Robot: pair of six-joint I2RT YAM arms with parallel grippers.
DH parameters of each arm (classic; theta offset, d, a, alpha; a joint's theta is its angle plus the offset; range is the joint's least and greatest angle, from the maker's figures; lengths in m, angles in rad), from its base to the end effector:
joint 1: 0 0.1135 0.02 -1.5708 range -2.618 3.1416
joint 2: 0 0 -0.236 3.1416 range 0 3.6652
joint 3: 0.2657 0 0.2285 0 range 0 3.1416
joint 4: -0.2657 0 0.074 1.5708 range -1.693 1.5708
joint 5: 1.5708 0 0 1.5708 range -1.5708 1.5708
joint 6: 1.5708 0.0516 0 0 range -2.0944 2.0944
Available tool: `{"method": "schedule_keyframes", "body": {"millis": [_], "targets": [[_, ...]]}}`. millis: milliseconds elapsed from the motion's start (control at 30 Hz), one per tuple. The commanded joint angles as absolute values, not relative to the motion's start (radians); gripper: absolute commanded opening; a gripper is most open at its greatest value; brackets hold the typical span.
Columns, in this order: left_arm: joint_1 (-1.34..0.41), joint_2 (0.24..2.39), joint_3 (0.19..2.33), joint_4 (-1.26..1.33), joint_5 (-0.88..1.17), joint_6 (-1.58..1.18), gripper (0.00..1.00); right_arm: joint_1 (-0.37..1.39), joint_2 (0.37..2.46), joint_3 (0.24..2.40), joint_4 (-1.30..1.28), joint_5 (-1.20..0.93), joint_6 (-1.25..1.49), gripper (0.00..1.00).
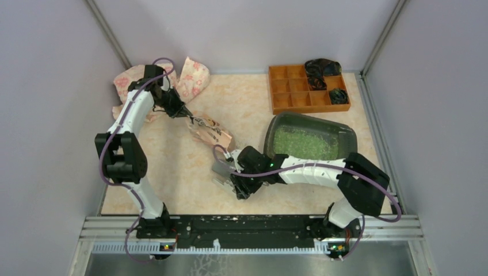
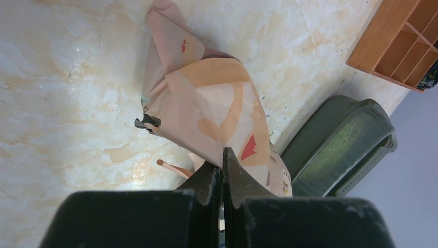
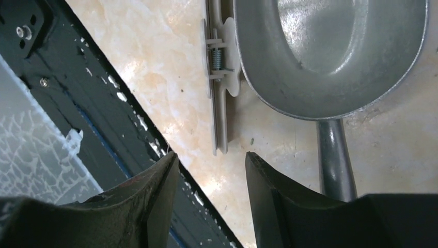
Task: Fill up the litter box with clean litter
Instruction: Pick up the clamp from the center of the board.
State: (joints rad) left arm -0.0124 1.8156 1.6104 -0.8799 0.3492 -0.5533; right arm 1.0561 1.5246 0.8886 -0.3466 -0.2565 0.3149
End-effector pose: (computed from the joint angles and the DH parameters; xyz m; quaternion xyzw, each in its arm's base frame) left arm 0.3622 -0.0221 0.2480 -0.2151 0.9323 -0.2280 0.1803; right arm 0.1318 0.2596 0.1635 -0.3783 0.8713 0.2768 0.1451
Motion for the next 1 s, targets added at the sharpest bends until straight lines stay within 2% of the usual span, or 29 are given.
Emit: {"method": "schedule_keyframes", "body": {"millis": [0, 433, 967], "targets": [[-0.006, 1.829, 1.621, -0.850, 0.356, -0.537, 0.00, 1.100, 1.507, 0.858, -0.173, -0.166, 0.339, 0.51], [-0.006, 1.834, 1.618, -0.841, 0.374, -0.538, 0.00, 1.143, 1.508, 0.786, 0.015, -0.019, 0.402, 0.52], [-0.006, 1.829, 1.614, -0.838, 0.382, -0.535, 0.00, 1.143, 1.591, 0.825, 0.076, -0.018, 0.413, 0.52]]}}
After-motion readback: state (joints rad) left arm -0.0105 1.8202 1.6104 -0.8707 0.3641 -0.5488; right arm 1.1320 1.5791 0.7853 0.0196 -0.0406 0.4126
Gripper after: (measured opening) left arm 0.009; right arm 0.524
